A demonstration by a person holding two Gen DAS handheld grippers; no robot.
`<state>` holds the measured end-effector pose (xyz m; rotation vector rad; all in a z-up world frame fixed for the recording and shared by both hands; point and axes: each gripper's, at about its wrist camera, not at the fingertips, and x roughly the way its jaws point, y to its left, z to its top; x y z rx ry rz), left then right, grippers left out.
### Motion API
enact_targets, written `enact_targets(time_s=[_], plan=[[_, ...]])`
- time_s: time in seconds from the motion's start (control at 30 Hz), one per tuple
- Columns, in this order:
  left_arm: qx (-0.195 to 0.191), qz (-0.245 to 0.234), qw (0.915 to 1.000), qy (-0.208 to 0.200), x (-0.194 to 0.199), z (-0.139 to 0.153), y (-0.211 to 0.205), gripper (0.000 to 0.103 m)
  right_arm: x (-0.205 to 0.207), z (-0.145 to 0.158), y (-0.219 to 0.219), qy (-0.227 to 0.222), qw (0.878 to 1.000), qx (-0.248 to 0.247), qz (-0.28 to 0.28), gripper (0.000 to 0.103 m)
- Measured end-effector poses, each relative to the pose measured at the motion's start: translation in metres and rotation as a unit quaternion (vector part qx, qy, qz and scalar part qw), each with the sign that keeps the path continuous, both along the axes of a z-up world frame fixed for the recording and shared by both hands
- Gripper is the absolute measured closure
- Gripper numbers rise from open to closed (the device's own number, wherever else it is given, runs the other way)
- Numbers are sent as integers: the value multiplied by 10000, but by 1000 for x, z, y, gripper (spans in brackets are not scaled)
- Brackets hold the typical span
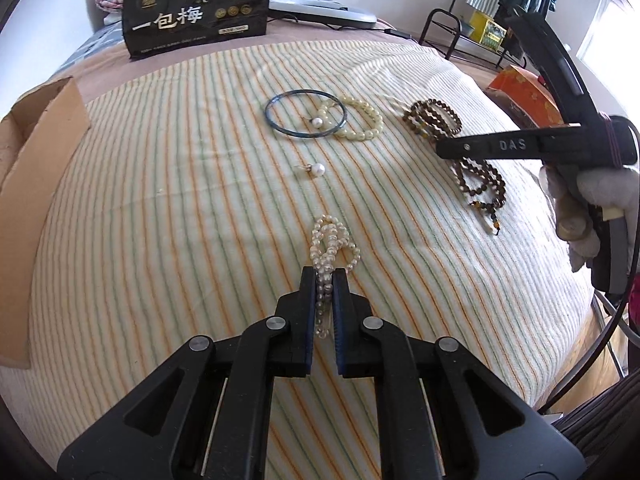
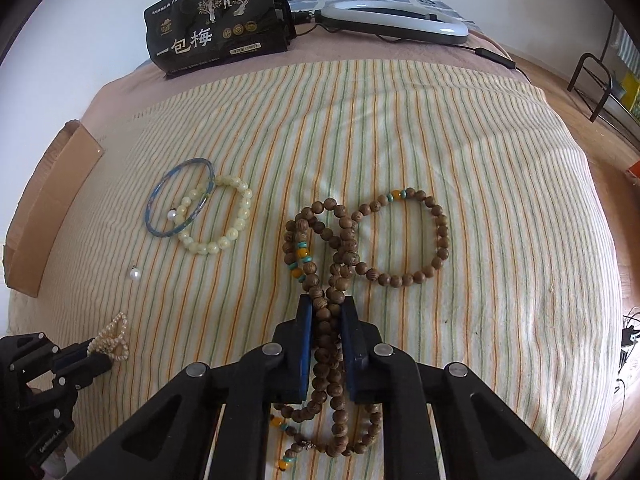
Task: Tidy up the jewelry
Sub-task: 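Grasp the pearl necklace with the left gripper while the right gripper grasps the wooden bead mala, then lift the pearls and bead mala over the box and open both grippers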
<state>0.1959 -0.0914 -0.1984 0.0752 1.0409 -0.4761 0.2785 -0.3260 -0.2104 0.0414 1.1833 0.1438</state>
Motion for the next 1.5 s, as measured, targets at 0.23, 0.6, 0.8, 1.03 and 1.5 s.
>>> enact_targets(time_s=[0.23, 0.6, 0.8, 1.03, 1.5], plan=[[-43, 122, 9998, -145, -4, 15, 10, 97, -15, 16, 2, -163, 9998, 95, -18, 92], [-211, 314, 9981, -486, -17, 52, 31, 97, -43, 72, -4, -697, 9972, 275, -45, 92], [-317, 428, 9962, -694, -24, 73, 45, 97, -54, 105, 5, -996, 9946, 294, 82, 92], [-427, 602, 9930, -922, -30, 94, 66, 97, -64, 132, 29, -1249, 9910, 303, 366, 92], [-422, 1173, 9838, -1287, -37, 120, 134, 96, -63, 168, 104, -1624, 9798, 533, 1039, 92]])
